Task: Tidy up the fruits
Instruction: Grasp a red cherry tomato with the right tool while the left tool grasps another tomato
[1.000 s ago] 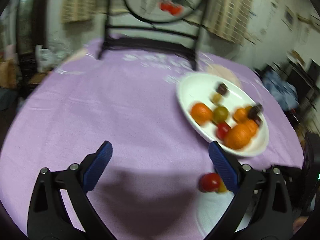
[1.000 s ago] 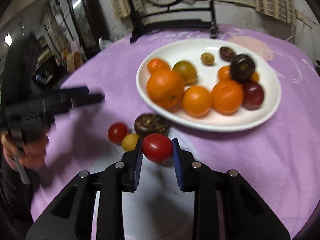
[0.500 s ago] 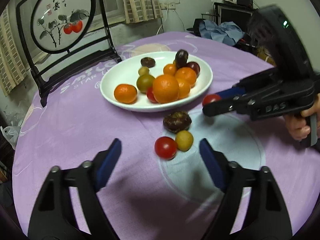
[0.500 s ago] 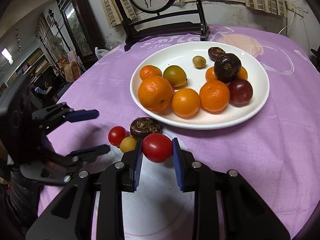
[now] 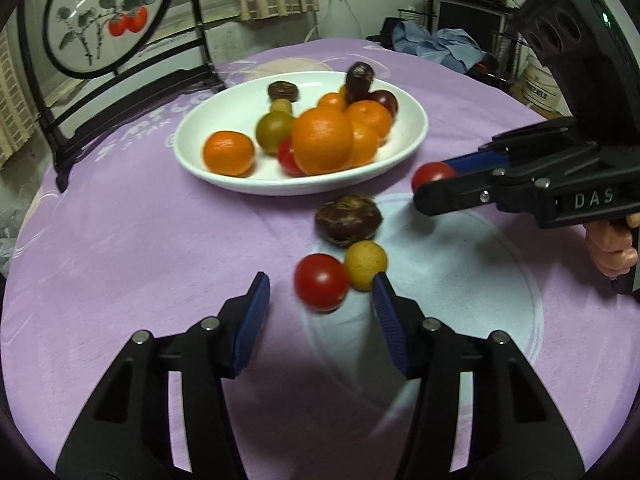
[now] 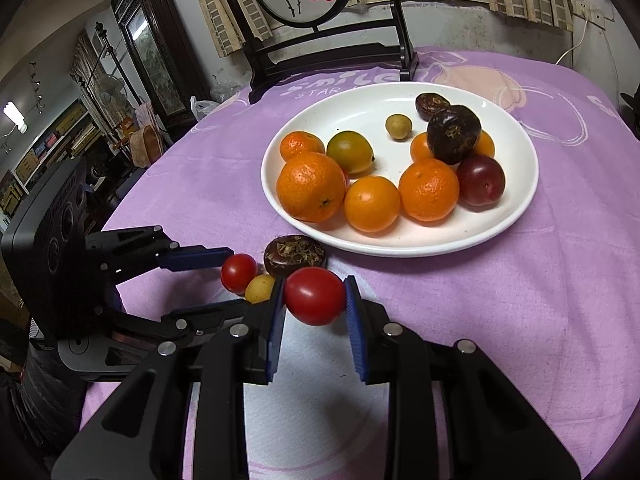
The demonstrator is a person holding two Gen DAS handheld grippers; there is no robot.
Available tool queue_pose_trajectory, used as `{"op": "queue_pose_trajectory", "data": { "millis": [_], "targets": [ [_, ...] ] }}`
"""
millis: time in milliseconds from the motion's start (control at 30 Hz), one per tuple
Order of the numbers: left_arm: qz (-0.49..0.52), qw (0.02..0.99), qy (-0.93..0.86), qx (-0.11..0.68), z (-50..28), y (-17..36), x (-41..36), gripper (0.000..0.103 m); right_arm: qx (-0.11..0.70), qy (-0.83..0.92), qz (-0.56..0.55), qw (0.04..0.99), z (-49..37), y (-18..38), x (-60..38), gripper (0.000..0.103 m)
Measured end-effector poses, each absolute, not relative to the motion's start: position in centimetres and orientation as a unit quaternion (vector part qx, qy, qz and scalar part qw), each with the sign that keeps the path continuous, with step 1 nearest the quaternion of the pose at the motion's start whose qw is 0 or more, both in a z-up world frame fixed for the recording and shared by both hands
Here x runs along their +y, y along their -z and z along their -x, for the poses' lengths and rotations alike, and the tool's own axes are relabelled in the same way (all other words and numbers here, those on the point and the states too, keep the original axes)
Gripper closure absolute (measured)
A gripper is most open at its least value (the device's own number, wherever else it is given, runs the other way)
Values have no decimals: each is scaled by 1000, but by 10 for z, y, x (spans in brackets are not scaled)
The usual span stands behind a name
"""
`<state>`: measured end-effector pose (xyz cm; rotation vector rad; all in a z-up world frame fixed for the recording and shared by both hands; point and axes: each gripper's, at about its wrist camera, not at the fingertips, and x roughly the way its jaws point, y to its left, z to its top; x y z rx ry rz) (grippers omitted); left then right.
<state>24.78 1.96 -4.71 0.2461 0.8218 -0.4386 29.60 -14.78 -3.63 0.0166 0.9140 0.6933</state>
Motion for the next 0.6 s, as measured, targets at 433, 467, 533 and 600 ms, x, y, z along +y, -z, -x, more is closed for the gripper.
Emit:
{"op": "queue_pose_trajectory", "data": {
  "millis": [433, 467, 533, 600],
  "targets": [
    [-91, 883, 220, 405, -252, 46, 27, 73, 433, -324, 1, 841, -294, 38, -145, 74],
    [-93, 884, 220, 403, -252, 46, 28, 73, 433, -324, 3, 841, -294, 39, -144, 74],
    [-95, 885, 217, 400, -252, 46, 27, 73, 432, -323, 4, 842, -293, 39, -143, 74],
    [-90, 886, 216, 399, -254, 46, 27, 73, 431, -323, 4, 843, -293, 38, -142, 74]
  ]
}}
